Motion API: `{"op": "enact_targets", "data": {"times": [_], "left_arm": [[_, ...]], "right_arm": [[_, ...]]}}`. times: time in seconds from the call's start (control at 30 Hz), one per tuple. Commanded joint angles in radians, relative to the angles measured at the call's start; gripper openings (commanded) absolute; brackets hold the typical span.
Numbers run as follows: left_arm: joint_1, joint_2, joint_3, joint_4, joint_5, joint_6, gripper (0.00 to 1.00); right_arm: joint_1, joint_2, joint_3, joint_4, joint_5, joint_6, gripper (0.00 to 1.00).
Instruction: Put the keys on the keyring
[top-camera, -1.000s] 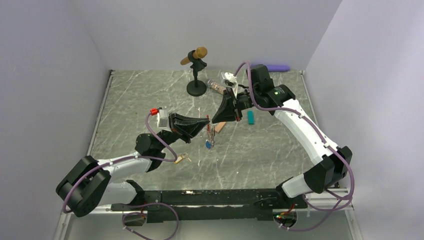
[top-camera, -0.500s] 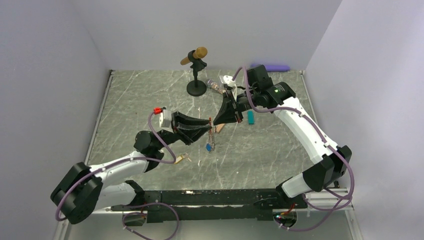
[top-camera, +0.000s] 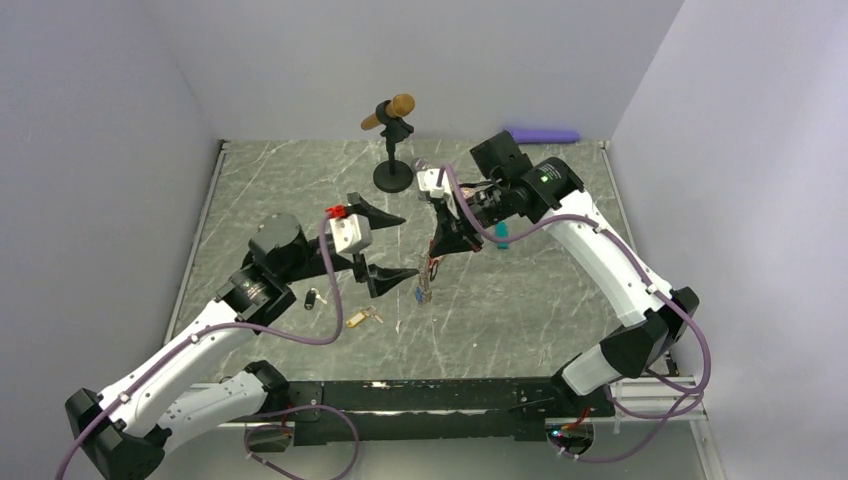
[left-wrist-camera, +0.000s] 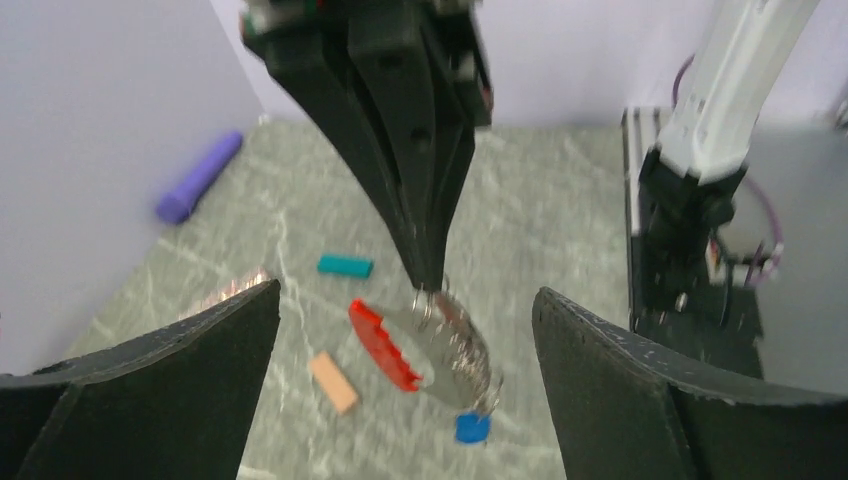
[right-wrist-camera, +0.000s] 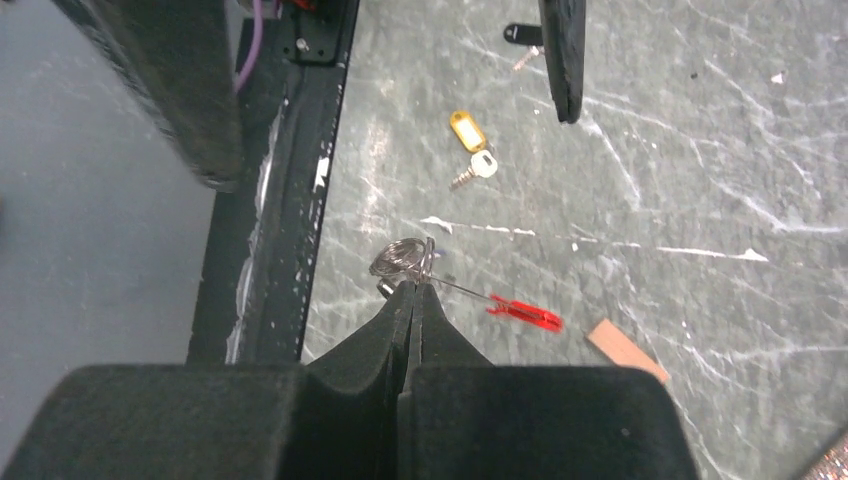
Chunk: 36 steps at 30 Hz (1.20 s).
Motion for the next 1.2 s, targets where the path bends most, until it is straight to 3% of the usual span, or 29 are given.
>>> {"op": "enact_targets", "data": {"times": [0.0, 0.3, 0.57, 0.8, 0.87, 0.9, 1.17], "left_arm": [[0.001, 0.03, 0.056, -0.36, 0.009, 0.221, 1.0], [0.0, 0.078, 0.05, -0.263, 0.004, 0.211, 0.99], [0.0, 0.112, -0.069, 0.077, -0.024, 0.041, 0.98], [0.002, 0.193, -0.044, 0.143, 0.07, 0.004, 0.73], [0.001, 0.212, -0.039, 0.163, 0.089, -0.011, 0.52], [0.002, 0.222, -0.037, 0.172, 0.101, -0.019, 0.47], [0.001, 0.269, -0.023, 0.211, 0.129, -0.057, 0.37]], "right_arm": [[0.014, 0.024, 0.092, -0.111, 0.124, -0.077, 0.0], [0.027, 0.082, 0.182, -0.202, 0.206, -0.111, 0.0], [0.026, 0.097, 0.178, -0.205, 0.18, -0.117, 0.0], [0.026, 0.09, 0.158, -0.203, 0.153, -0.128, 0.0], [0.026, 0.088, 0.148, -0.202, 0.147, -0.13, 0.0], [0.026, 0.087, 0.144, -0.2, 0.147, -0.131, 0.0], [0.026, 0.079, 0.139, -0.2, 0.142, -0.134, 0.0]]}}
